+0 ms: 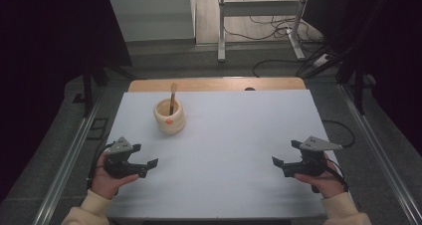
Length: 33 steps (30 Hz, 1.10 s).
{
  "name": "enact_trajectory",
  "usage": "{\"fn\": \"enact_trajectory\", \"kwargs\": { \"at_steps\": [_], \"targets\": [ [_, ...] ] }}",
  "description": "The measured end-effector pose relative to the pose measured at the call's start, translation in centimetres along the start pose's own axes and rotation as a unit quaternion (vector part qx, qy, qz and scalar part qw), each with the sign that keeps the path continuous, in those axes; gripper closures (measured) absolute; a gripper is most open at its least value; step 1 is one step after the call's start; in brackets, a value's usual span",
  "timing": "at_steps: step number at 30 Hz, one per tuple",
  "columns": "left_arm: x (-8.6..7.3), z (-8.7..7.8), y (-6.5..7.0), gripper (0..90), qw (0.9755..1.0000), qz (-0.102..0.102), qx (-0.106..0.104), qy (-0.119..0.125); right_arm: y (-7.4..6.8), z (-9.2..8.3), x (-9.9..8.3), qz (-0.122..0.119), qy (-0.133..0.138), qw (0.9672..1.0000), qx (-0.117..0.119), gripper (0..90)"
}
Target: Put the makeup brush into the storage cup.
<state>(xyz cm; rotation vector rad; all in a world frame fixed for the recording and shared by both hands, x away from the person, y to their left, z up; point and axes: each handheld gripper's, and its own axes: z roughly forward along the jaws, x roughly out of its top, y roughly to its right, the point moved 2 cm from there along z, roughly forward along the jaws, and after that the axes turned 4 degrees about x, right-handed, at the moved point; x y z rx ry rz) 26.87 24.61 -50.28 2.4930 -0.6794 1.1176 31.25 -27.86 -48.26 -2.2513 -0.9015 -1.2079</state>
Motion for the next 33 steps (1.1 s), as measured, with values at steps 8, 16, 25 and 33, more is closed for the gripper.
{"fn": "enact_trajectory", "kwargs": {
  "at_steps": [8, 16, 25, 33],
  "targets": [
    [-1.1, -0.4, 0.2, 11.2, 0.9999, -0.007, -0.004, -0.011, 0.6, -0.7, -0.9, -0.003, -0.010, 0.9998, -0.015, 5.1],
    [-1.5, -0.3, 0.3, 11.3, 0.9996, -0.008, -0.009, -0.024, 1.0, -1.1, -1.4, -0.006, -0.016, 0.9995, -0.027, 5.3],
    [-1.5, -0.1, 0.5, 11.2, 0.9995, -0.009, -0.011, -0.030, 1.0, -1.2, -1.5, -0.007, -0.017, 0.9995, -0.027, 5.4],
    [-1.5, -0.1, 0.4, 11.2, 0.9995, -0.010, -0.010, -0.029, 1.0, -1.3, -1.4, -0.007, -0.012, 0.9994, -0.031, 5.4]
  ]
}}
